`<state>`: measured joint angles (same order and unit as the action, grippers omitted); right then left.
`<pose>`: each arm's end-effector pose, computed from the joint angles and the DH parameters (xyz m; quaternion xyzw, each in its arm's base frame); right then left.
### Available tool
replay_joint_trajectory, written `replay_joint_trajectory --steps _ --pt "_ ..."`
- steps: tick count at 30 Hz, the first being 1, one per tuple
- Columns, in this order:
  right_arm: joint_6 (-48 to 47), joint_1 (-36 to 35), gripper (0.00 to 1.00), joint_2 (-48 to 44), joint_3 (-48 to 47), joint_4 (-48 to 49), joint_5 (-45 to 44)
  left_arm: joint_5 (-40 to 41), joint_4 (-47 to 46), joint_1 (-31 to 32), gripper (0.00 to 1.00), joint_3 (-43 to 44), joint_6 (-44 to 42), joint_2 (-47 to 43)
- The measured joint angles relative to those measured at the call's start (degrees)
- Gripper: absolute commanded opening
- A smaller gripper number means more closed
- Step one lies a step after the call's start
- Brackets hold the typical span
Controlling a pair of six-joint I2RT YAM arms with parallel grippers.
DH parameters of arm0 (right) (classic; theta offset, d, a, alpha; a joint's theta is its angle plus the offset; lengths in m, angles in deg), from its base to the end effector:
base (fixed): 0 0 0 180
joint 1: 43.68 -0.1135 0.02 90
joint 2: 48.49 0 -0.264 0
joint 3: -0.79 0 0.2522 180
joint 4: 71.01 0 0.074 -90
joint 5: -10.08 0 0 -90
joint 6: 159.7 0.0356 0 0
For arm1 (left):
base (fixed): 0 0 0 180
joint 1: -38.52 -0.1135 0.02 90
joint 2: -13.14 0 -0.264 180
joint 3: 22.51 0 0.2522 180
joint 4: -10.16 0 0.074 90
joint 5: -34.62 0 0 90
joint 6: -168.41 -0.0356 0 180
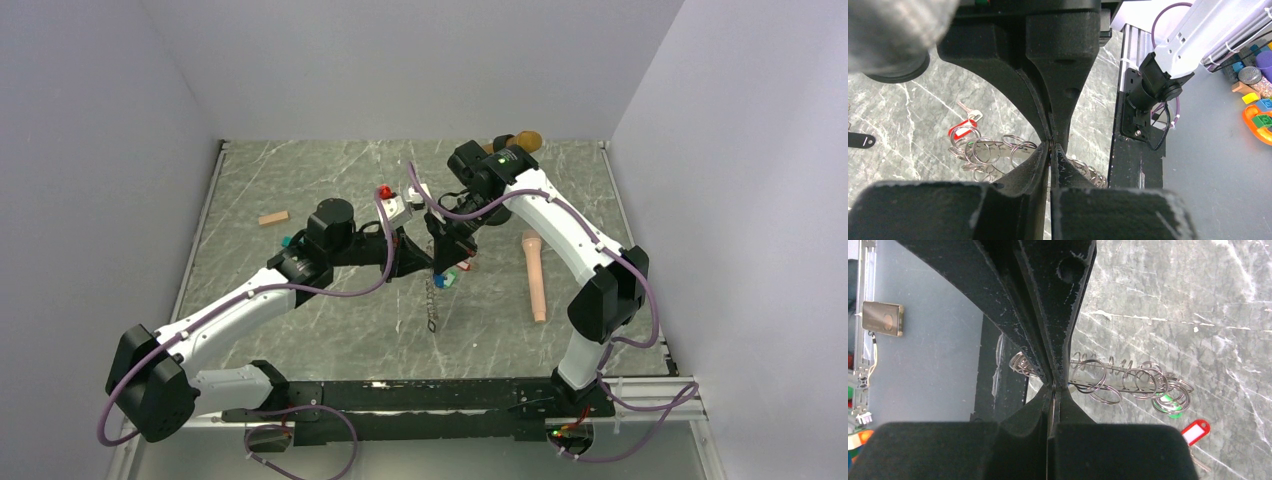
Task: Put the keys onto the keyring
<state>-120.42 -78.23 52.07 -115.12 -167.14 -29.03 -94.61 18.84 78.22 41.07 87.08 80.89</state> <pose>0.2537 0.2082 0.3446 -0.6350 0.6388 0.4138 0.1321 0.1938 -0.1902 0.3169 0.3987 0.6536 -0.4800 0.4283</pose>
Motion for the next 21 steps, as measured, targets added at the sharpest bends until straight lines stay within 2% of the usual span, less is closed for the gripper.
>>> replay_joint_trajectory --steps 2,6,11,16,21 --pt "0.2 0.0 0.0 0.0 0.0 0.0 0.1 -0.1 0.1 0.0 0.0 0.0 0.0 0.0" --pt "0.3 0.1 0.0 0.0 0.0 0.0 0.0 -0.4 0.1 0.0 0.0 0.1 0.0 0.3" --pt "0.6 0.4 0.09 0.0 0.5 0.8 0.4 1.0 -1.1 0.0 0.0 -0.7 1.2 -0.3" --pt "0.9 0.4 0.12 -0.1 1.4 2.8 2.3 4.3 -7.2 -0.2 0.0 -6.4 5.9 -4.1" --pt "0.8 0.9 0.13 -0.2 1.5 3.4 4.3 7.1 -18.5 -0.1 0.0 -13.3 13.4 -6.2"
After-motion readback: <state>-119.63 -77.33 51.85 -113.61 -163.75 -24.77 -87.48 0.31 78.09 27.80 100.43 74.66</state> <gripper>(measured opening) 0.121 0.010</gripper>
